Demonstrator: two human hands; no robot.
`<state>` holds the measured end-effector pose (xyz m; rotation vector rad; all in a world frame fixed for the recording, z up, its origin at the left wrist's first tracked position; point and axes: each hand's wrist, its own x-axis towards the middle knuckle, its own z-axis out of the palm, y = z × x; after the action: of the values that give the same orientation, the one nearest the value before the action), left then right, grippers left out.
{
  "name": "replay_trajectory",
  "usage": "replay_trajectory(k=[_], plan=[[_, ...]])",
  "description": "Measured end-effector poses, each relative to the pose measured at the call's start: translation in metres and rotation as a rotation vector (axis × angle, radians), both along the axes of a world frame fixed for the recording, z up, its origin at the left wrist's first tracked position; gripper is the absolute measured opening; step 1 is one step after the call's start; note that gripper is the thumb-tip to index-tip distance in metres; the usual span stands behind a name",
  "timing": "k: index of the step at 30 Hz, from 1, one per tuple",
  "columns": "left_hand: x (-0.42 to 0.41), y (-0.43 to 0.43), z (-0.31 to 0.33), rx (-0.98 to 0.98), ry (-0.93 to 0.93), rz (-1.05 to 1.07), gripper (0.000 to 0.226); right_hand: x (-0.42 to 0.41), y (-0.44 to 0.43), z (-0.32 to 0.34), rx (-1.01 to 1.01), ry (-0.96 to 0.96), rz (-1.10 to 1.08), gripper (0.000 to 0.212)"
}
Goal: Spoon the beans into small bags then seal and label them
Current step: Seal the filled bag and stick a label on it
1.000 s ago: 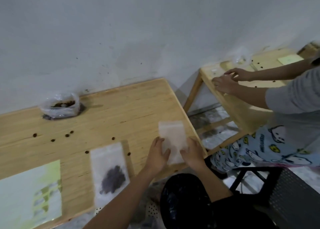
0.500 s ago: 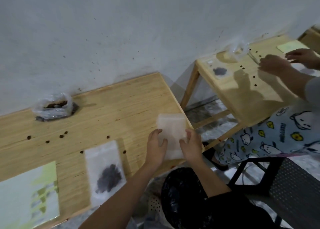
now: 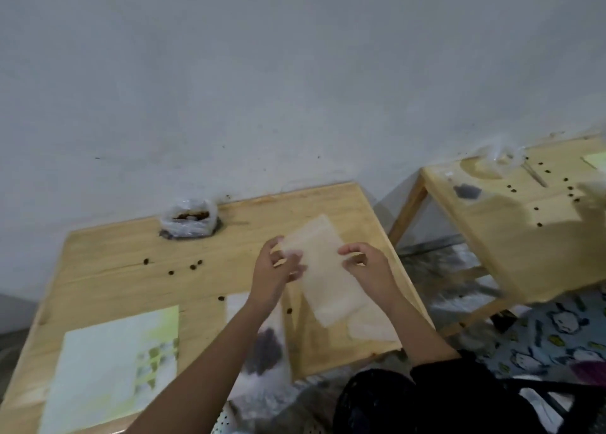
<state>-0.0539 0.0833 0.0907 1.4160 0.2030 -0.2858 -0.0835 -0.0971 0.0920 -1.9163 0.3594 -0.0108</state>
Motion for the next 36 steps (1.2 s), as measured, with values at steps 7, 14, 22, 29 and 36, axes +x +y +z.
replay_trajectory(k=[7,14,22,29,36], plan=[[0.014,0.108,0.036,0.056,-0.080,0.037,0.032,0.048,0.093,0.026,-0.180,-0.093,0.221,0.020],[0.027,0.173,0.054,-0.007,-0.190,0.164,0.022,0.089,0.195,0.058,-0.009,-0.155,0.230,0.007],[0.057,0.210,0.078,0.070,-0.428,0.066,0.023,0.132,0.267,0.098,0.383,-0.094,0.191,0.010],[0.078,0.235,0.082,0.151,-0.527,-0.014,0.040,0.145,0.288,0.113,0.463,-0.062,0.221,0.025],[0.091,0.237,0.073,0.151,-0.480,0.014,0.047,0.149,0.287,0.108,0.558,-0.030,0.228,0.018]])
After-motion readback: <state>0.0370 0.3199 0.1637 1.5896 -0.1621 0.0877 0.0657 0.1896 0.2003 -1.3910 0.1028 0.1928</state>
